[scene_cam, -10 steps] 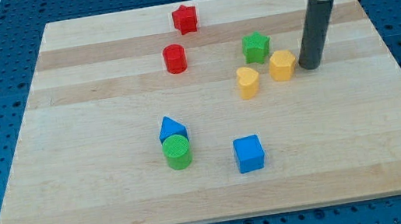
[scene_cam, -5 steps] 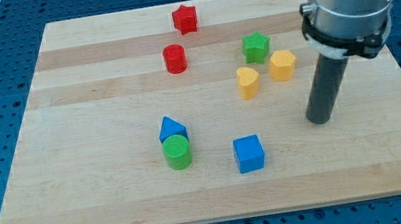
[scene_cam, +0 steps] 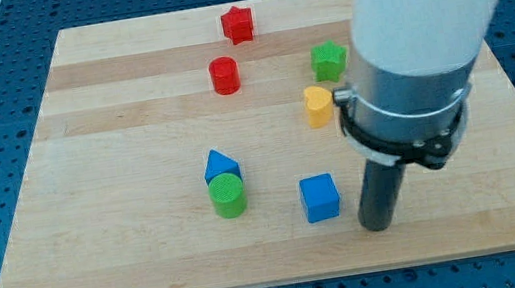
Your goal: Push the blue cube to the bottom right of the yellow heart
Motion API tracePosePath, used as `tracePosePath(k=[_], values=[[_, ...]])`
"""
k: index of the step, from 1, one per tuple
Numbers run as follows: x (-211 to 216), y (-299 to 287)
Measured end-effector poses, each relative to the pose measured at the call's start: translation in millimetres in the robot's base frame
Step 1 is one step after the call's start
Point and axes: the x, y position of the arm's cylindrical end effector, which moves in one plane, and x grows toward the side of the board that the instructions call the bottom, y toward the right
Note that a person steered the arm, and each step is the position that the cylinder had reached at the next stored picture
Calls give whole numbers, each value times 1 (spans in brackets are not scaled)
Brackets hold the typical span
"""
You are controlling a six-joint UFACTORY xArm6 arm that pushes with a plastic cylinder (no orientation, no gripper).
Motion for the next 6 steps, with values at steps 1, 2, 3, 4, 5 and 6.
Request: tracePosePath(k=[1, 2, 3, 4, 5, 6], values=[[2, -23], [2, -47], [2, -65], [2, -80], [2, -90], [2, -91]])
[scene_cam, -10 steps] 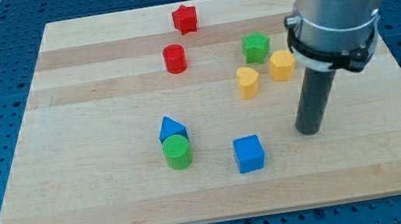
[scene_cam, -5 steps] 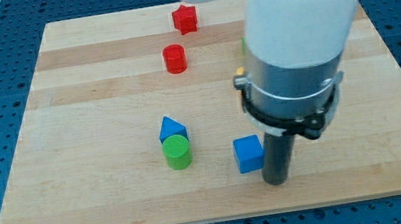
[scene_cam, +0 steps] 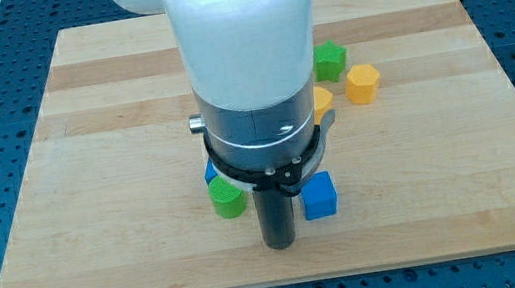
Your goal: Push the blue cube to the bottom right of the yellow heart
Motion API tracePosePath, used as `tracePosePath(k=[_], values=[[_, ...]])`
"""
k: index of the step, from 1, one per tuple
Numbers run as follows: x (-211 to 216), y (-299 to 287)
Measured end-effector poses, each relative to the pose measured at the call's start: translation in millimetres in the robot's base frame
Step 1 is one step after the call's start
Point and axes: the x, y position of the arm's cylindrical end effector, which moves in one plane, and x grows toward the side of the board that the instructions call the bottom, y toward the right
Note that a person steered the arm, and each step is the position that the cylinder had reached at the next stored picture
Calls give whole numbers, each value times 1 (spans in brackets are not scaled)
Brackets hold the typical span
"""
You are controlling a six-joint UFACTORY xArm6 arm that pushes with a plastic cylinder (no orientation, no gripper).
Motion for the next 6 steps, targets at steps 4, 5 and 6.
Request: tracePosePath(k=[4, 5, 6], values=[[-8, 9], [-8, 18], [-9, 28]])
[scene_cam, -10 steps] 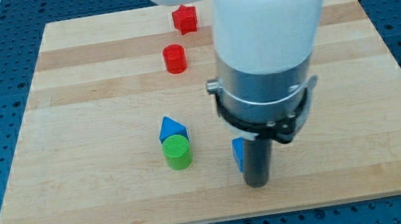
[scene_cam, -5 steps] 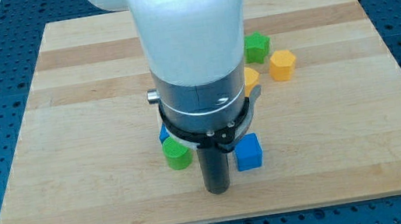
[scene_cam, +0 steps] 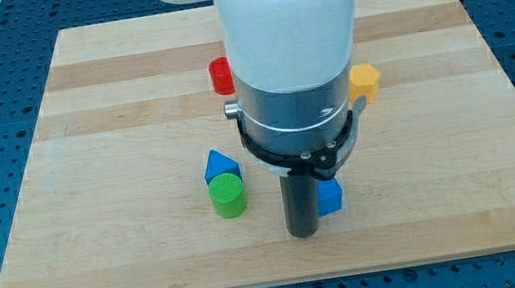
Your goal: Push the blue cube to the bottom right of the yellow heart
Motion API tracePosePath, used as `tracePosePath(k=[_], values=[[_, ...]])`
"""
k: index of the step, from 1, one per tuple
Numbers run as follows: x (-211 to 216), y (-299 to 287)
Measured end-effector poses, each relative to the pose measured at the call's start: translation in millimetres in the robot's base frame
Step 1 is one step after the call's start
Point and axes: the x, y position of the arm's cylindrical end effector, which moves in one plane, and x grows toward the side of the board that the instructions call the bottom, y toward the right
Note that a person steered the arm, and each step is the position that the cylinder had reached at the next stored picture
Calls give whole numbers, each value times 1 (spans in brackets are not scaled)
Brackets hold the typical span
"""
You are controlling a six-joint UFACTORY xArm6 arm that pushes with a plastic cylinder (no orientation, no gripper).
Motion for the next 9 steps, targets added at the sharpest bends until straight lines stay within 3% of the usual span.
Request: tracePosePath(k=[3, 9], values=[[-38, 5], [-36, 48]])
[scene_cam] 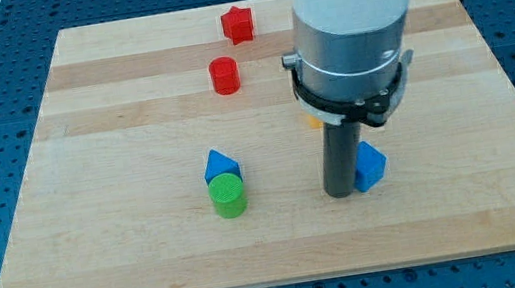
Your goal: Push the blue cube to the bottom right of the yellow heart
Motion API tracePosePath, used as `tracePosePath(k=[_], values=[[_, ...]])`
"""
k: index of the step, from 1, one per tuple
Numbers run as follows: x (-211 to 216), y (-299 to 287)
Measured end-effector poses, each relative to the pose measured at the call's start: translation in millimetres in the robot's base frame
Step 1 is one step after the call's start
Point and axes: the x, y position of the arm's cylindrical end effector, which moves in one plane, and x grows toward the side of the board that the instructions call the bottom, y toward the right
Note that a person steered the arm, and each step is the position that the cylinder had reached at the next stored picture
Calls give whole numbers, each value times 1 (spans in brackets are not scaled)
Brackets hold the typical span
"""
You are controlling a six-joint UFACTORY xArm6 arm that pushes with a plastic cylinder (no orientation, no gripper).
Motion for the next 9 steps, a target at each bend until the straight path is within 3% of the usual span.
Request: tracePosePath(k=[5, 9], values=[[34, 59], [16, 40]])
